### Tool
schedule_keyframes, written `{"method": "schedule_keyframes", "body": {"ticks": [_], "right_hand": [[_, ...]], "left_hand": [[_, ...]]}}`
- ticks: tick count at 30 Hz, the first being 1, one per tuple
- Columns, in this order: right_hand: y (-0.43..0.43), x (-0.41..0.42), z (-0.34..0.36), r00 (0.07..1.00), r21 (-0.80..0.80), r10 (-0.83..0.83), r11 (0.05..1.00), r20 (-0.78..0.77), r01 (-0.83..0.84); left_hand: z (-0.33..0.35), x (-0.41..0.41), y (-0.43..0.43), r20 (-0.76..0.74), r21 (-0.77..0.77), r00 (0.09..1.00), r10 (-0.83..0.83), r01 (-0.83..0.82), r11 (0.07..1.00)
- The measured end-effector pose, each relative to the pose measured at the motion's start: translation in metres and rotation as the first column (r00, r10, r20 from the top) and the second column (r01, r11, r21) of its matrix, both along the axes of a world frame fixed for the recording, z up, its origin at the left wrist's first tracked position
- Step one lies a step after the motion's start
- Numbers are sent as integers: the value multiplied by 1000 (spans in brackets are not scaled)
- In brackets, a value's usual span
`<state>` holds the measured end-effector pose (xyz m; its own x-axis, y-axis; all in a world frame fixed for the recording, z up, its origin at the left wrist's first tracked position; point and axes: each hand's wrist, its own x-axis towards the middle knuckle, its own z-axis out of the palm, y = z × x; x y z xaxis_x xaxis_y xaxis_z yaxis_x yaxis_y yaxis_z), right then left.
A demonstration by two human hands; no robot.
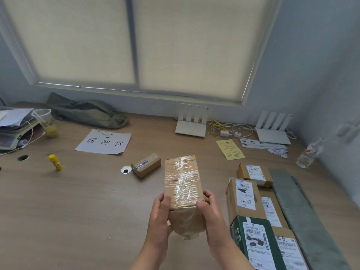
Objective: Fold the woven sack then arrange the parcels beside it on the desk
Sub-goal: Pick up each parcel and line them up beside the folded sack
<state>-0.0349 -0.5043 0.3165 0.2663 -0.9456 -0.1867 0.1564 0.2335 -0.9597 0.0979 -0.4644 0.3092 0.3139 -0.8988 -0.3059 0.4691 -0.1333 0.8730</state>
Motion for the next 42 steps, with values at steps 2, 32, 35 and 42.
{"method": "schedule_keyframes", "body": {"ticks": [2, 32, 35, 42], "right_hand": [[1, -1, 0, 1000, 2, -1, 1000, -18, 1], [-3, -21, -1, 982, 3, -115, 993, -151, 117], [-2, -21, -3, 983, 2, -94, 995, -156, 96], [-1, -27, 1, 989, 39, -90, 995, -119, 95]], "left_hand": [[-1, -1, 1, 14, -19, 999, -46, 46, 999], [-26, 16, 4, -18, -72, 992, -128, 127, 989], [-29, 15, 5, -48, -61, 990, -131, 128, 990], [-31, 20, 3, 84, 56, 996, 41, -45, 997]]}}
